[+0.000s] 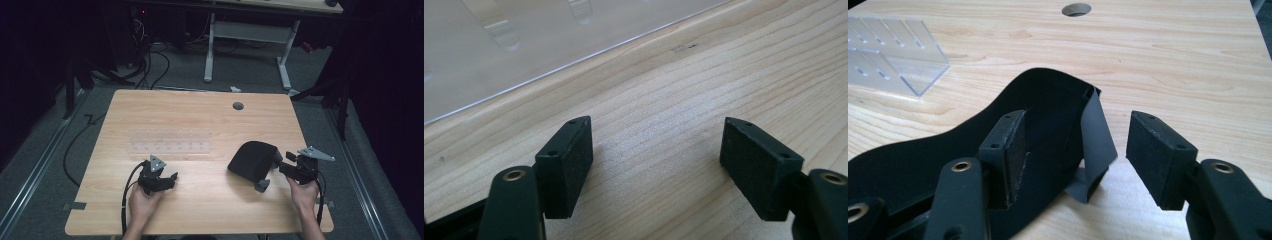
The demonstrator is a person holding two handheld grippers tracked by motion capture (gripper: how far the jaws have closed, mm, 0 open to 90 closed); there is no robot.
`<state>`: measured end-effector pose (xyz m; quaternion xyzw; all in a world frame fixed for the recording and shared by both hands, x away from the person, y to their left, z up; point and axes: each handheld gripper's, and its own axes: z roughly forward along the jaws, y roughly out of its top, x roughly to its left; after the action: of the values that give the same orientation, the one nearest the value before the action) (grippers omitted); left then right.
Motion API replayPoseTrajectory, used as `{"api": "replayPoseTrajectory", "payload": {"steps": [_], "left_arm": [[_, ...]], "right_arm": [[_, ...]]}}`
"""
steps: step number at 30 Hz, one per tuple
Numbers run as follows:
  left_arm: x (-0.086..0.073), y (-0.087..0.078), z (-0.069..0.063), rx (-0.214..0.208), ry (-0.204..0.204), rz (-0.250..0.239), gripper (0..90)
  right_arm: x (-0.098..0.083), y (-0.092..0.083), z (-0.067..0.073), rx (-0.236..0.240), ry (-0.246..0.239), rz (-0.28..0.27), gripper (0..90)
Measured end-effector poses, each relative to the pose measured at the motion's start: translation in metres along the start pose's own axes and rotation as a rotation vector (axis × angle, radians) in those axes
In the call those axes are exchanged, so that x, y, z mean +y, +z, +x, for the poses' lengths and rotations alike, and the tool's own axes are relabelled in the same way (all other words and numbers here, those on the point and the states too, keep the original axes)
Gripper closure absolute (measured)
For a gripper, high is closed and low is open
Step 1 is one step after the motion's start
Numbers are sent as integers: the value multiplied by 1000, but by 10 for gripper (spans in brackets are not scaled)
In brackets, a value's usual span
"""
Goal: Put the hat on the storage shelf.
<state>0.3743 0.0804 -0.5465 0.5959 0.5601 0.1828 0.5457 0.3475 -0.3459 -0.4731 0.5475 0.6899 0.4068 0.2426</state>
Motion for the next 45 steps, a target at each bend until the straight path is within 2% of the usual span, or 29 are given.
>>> {"api": "replayPoseTrajectory", "payload": {"steps": [8,14,20,27,37,45], "left_arm": [[0,0,0,0,0,0,297],[0,0,0,0,0,0,297],[0,0,0,0,-2,0,297],[0,0,0,0,0,0,297],[0,0,0,1,-2,0,297],[0,0,0,1,-2,0,297]], "right_arm": [[7,12,-2,21,31,9,372],[10,23,-5,25,33,12,358],[8,32,-10,45,74,32,338],[6,43,-10,77,83,39,320],[2,56,-11,110,134,69,318],[-3,67,-8,138,117,99,345]]}}
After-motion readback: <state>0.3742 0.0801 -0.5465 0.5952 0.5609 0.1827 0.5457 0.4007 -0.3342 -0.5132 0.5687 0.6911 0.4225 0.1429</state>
